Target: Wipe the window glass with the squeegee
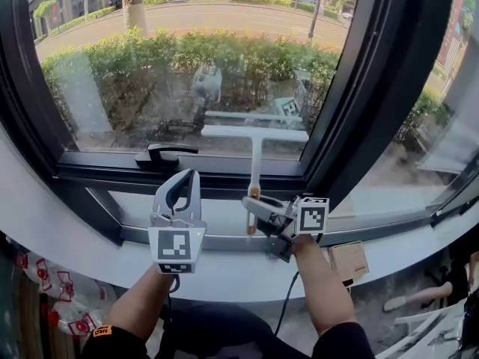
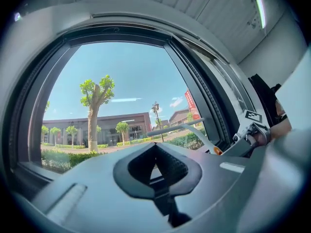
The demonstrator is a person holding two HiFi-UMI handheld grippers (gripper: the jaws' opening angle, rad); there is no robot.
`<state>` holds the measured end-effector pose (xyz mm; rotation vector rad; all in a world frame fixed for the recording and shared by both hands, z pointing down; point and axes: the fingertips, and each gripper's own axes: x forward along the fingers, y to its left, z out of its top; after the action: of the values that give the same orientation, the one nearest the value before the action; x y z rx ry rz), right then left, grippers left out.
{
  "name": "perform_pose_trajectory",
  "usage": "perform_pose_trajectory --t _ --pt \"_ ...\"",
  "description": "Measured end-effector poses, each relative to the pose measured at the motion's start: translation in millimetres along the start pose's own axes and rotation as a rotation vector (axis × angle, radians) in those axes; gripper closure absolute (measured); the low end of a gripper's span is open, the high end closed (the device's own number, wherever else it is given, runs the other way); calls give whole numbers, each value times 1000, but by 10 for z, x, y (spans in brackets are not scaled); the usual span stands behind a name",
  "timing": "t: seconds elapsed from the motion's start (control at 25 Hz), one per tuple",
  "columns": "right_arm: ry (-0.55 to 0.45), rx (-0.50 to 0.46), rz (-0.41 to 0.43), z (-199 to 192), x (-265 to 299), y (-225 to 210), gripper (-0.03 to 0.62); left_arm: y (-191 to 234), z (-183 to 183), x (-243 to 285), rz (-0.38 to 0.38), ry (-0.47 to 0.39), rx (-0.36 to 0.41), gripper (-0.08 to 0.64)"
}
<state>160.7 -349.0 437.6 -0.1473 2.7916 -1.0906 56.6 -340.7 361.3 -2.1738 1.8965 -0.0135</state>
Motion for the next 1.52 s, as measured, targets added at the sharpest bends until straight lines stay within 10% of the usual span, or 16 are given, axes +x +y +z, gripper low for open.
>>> perform_pose_trajectory --t 0.68,1.12,1.52 --pt "-80 -169 30 -227 -41 306 545 -21 -543 -524 25 73 -29 541" --pt "-54 -108 -39 -1399 -101 613 545 309 -1365 -1835 177 345 -81 541" --pt "34 -33 -155 -2550 288 1065 545 563 -1491 -3036 128 345 -135 541"
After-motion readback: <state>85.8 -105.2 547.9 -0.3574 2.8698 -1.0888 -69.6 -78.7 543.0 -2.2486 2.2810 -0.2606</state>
